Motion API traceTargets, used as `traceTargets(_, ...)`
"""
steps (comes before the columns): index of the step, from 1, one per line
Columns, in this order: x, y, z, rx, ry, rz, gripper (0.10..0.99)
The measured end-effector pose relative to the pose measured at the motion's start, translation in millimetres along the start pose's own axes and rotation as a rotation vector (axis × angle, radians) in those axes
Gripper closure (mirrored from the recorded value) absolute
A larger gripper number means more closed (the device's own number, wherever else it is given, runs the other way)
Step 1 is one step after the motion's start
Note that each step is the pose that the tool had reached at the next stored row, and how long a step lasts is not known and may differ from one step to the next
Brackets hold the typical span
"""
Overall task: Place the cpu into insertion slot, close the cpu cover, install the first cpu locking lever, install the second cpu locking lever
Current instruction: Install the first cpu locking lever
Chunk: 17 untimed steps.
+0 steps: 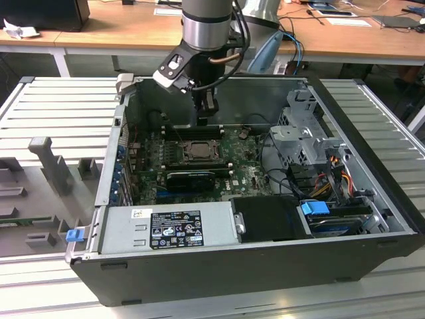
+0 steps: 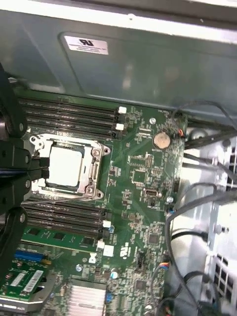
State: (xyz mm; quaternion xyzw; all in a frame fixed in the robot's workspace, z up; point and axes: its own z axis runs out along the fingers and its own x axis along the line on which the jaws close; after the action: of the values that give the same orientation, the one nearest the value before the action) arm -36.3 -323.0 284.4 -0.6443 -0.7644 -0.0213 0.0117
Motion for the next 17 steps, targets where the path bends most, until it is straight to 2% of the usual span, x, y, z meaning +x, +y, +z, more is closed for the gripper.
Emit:
traceTargets(7, 0.0, -0.1, 0.8, 0.006, 0.0022, -0.127, 0.98)
traceTargets(10, 0.0, -0.2, 1.0, 0.011, 0.0038, -0.234, 0.98)
traceTargets(15, 0.0, -0.1, 1.0, 0.015, 0.0056, -0.337, 0.98)
traceTargets(17, 0.0, -0.1, 1.1, 0.019, 0.007, -0.418, 0.98)
